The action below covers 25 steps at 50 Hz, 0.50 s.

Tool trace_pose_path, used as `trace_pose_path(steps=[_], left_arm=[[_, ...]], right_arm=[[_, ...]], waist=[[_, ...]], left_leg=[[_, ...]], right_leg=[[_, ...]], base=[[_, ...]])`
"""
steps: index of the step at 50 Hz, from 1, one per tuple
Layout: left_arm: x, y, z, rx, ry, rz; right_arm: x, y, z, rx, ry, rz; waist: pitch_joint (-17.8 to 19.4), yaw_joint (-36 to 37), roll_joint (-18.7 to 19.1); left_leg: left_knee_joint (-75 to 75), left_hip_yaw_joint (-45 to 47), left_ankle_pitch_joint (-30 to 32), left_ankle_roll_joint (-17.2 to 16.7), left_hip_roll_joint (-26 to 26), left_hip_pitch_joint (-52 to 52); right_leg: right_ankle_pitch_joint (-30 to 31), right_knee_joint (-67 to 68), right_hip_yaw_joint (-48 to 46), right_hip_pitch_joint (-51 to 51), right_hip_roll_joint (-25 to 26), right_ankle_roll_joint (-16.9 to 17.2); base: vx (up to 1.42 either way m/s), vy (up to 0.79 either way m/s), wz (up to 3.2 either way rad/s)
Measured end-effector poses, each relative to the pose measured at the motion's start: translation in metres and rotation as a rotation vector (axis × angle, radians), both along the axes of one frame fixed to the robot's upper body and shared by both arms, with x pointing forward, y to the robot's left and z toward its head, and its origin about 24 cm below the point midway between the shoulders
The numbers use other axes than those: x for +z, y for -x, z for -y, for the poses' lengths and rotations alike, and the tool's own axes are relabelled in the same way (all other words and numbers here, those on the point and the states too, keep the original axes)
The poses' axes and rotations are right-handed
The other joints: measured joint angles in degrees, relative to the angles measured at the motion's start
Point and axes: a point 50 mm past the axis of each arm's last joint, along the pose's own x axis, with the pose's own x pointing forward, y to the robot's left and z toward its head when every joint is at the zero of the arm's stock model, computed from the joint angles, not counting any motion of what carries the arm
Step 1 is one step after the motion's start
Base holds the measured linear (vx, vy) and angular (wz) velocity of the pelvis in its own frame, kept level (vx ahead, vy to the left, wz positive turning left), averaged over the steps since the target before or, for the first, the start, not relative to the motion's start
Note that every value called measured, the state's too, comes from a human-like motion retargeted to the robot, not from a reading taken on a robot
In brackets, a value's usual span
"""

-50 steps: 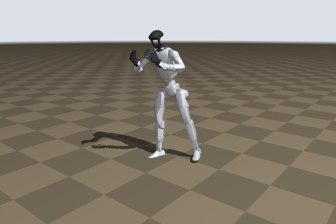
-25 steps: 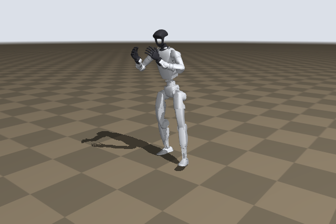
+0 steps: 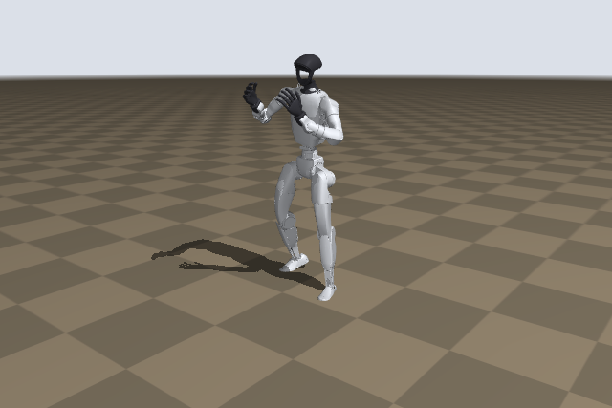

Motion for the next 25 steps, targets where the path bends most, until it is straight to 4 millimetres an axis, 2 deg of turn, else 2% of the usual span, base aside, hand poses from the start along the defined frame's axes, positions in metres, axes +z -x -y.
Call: trace_pose_path(steps=[5,13,17,20,25], left_arm=[[0.001,0.0,0.001,-0.003,-0.021,0.007],[0.003,0.001,0.002,-0.017,-0.02,0.028],[0.004,0.002,0.004,-0.018,-0.018,0.044],[0.006,0.001,0.006,-0.02,-0.016,0.056],[0.005,-0.003,0.01,-0.017,-0.008,0.054]], right_arm=[[0.001,-0.001,-0.003,0.019,-0.003,0.0],[0.003,0.001,-0.004,0.003,0.006,0.024],[0.003,0.004,-0.001,-0.015,0.011,0.035],[0.003,0.005,0.003,-0.032,0.013,0.043],[0.004,0.006,0.01,-0.066,0.01,0.05]], waist=[[1.6,-1.5,0.0],[5.1,-4.3,-1.2],[6.9,-5.6,-0.4],[8.2,-6.4,0.9],[8.9,-7.0,2.9]], left_leg=[[0.6,-0.4,-2.2,-0.6,-1.4,0.8],[3.7,-1.4,-6.4,-0.7,-4.3,2.8],[4.4,-2.5,-7.1,-1.4,-3.5,3.9],[4.7,-3.7,-7.5,-2.1,-2.5,4.5],[4.6,-5.7,-8.3,-3.7,-1.5,5.0]], right_leg=[[0.8,-7.2,3.3,-2.3,2.7,0.5],[8.1,-24.4,9.1,-4.1,4.8,4.3],[10.1,-28.6,8.5,-6.2,6.0,5.3],[9.8,-30.3,6.5,-7.9,6.3,5.3],[5.4,-30.9,-0.2,-10.0,5.2,5.3]], base=[[0.1,0.12,0.11],[0.14,0.05,0.13],[0.19,-0.07,0.27],[0.23,-0.1,0.43],[0.3,-0.14,0.48]])
